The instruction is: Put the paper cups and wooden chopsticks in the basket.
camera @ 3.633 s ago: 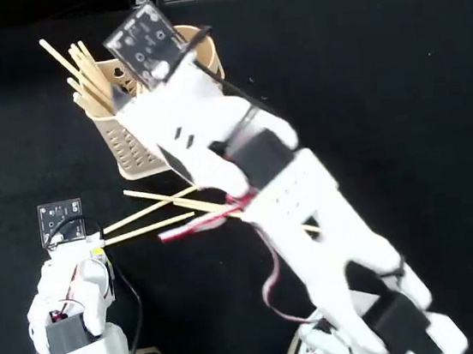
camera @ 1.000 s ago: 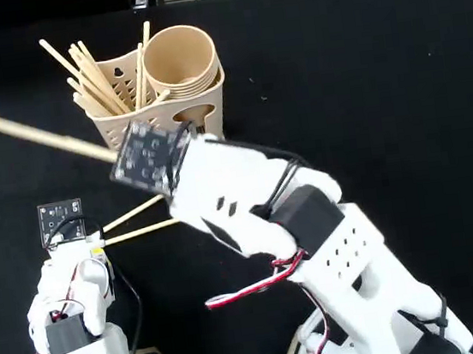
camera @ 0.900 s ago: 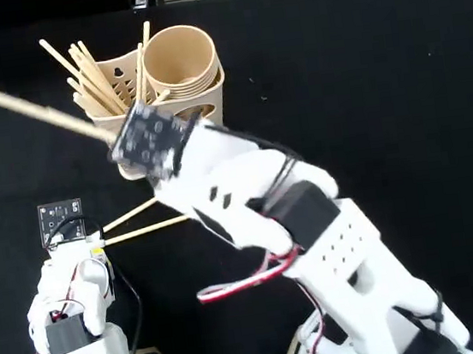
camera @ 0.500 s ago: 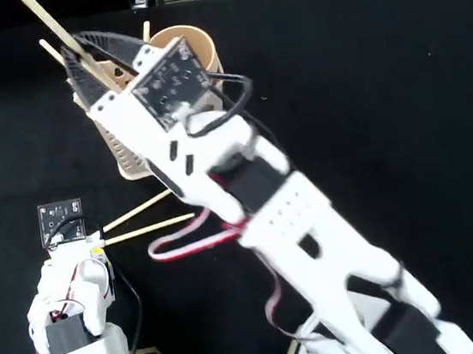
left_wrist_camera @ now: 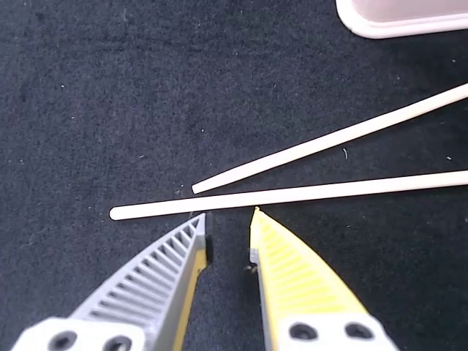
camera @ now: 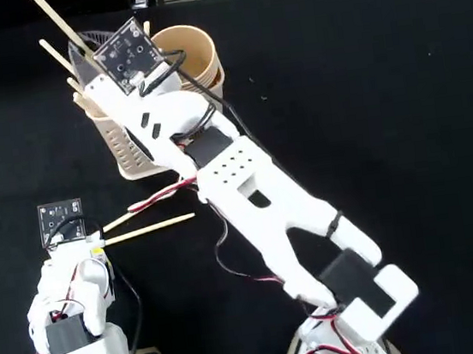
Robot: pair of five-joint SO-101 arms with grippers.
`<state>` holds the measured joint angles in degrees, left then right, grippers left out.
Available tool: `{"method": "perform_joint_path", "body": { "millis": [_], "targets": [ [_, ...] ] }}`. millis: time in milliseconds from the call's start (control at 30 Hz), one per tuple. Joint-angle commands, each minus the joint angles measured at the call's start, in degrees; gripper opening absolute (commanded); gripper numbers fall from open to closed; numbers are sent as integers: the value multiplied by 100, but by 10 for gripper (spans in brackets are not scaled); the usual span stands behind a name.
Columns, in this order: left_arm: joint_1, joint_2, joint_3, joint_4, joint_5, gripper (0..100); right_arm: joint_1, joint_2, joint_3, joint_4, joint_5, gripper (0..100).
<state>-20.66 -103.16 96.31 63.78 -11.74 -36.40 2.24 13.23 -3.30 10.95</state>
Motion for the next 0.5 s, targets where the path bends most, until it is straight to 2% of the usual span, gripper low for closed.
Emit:
{"method": "perform_joint_path", "body": {
  "millis": [0, 267, 400, 467],
  "targets": [
    [101, -88, 48, -9, -44, 113, 176, 40, 198, -141, -53, 12],
    [101, -88, 48, -9, -44, 113, 299, 92, 418, 53, -26, 16],
    [101, -88, 48, -9, -44, 113, 167, 48, 347, 571, -26, 104],
    [101, -88, 48, -9, -44, 113, 141, 48, 233, 835, -26, 116]
  ]
}}
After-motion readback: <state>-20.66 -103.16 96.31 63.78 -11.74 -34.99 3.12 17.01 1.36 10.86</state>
